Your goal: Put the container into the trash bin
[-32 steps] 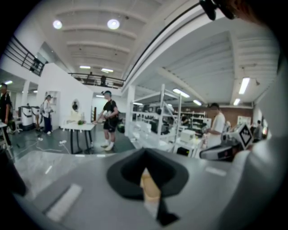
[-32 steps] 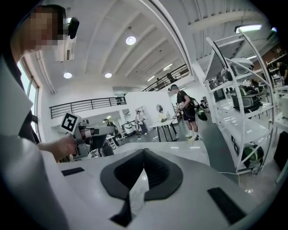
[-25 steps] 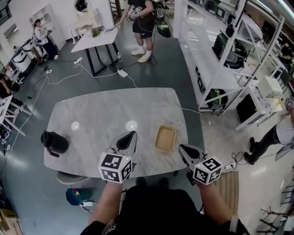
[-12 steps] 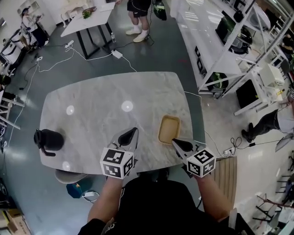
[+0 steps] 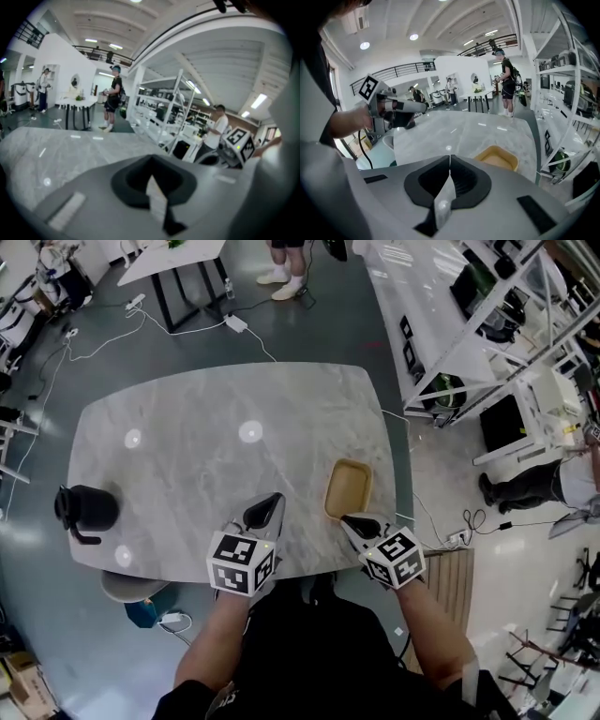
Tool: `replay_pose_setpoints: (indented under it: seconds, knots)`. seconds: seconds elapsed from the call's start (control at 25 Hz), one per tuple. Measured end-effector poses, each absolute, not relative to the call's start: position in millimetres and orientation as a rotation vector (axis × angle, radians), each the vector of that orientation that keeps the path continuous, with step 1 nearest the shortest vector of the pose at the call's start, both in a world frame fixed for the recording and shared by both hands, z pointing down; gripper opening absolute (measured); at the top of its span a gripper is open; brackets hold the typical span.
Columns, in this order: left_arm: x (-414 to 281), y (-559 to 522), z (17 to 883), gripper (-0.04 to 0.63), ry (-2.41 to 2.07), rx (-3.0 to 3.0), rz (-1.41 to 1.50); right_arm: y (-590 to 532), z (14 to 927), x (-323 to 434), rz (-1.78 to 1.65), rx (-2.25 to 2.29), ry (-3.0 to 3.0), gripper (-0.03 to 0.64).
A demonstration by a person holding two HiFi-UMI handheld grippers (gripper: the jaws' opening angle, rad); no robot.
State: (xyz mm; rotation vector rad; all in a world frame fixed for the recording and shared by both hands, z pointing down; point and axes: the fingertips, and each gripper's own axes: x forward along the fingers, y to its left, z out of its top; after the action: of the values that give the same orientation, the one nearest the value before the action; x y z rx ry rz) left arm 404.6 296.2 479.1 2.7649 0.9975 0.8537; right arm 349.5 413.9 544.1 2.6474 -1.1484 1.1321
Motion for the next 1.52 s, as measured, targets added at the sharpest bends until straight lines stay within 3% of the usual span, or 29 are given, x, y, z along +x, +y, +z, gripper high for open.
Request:
replay_pose_setpoints:
  seconds: [0.12, 0.2, 0.48, 0.84, 0.96, 1.04, 1.52]
  knots:
    - [398.8, 294.4, 486.7, 0.008, 0.989, 2.753, 0.873, 415.4, 567.1, 345.5, 1.191, 2.555, -1.126, 0.092]
    - [394.0, 294.7, 492.5, 0.009, 0.986, 2.74, 0.888, 417.4, 584.0, 341.9, 1.229, 2.488, -1.116, 0.122]
    - [387.9, 281.0, 507.8, 0.009, 0.937, 2.725, 0.925, 416.2, 636.4, 336.6, 1.26, 2.161, -1.129, 0.167]
    - [385.5, 271.4, 513.4, 0.009, 0.876, 2.72, 0.943, 423.2, 673.2, 337.0, 1.299, 1.96, -1.086, 0.136]
    - [384.1, 268.9, 511.6, 0.009, 0.861, 2.724, 0.94, 423.3, 674.2, 340.2, 1.236, 1.942, -1.051, 0.035]
    - [382.8, 267.5, 510.1, 0.009, 0.853, 2.727, 0.934, 419.8, 671.0, 340.1, 1.2, 1.948, -1.046, 0.017]
    - [377.8, 271.8, 480.3, 0.009, 0.773, 2.773, 0.869, 438.3, 599.5, 328.0, 1.019, 2.176, -1.053, 0.009]
